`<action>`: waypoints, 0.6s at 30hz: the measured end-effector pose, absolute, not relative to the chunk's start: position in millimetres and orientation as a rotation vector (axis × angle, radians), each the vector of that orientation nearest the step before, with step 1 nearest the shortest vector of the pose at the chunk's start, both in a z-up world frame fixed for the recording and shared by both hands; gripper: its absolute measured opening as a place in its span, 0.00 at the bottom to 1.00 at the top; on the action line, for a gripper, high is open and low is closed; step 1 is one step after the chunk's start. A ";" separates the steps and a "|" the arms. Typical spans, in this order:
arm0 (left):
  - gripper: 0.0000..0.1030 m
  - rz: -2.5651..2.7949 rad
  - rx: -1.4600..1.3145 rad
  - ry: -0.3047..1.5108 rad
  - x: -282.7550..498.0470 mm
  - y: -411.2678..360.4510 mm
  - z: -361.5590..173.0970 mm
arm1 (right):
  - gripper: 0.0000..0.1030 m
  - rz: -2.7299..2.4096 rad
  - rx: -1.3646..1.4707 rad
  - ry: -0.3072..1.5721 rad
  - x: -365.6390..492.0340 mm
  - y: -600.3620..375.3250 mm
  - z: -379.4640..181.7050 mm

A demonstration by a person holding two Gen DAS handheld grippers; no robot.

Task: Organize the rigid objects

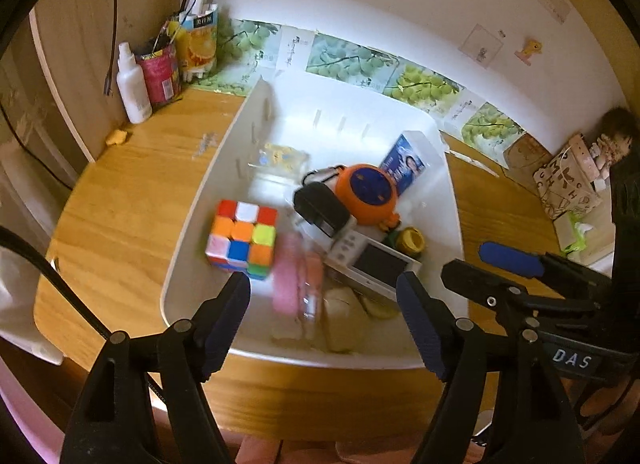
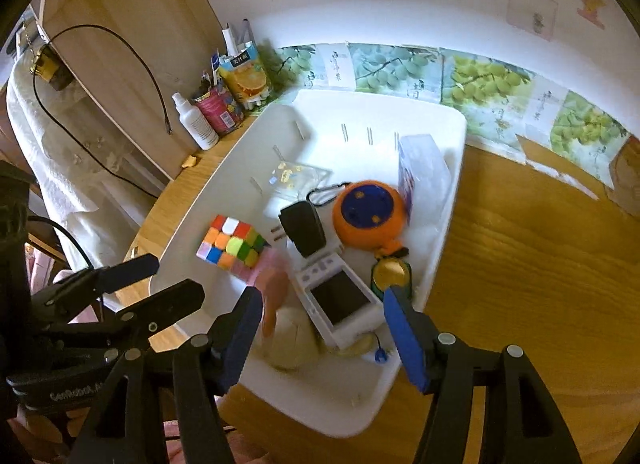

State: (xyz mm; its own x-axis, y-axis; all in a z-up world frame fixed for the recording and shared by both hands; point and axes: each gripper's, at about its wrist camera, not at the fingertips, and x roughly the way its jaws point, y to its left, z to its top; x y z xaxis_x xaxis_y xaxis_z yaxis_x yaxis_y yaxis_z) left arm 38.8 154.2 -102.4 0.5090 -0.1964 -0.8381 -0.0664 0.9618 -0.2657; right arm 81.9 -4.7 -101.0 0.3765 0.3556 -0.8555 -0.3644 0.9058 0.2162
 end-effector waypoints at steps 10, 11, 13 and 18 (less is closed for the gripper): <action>0.76 -0.085 -0.285 1.086 40.1 114.7 -98.3 | 0.74 0.388 0.065 1.089 56.6 -67.5 -99.6; 0.76 -0.083 -0.274 1.080 40.4 109.7 -94.9 | 0.74 0.378 0.070 1.087 54.9 -74.3 -98.4; 0.76 -0.088 -0.235 1.063 42.4 97.1 -86.5 | 0.76 0.354 0.086 1.074 50.5 -90.7 -95.0; 0.77 -0.073 -0.146 1.025 44.9 72.0 -72.5 | 0.78 0.284 0.073 1.056 42.2 -121.5 -90.3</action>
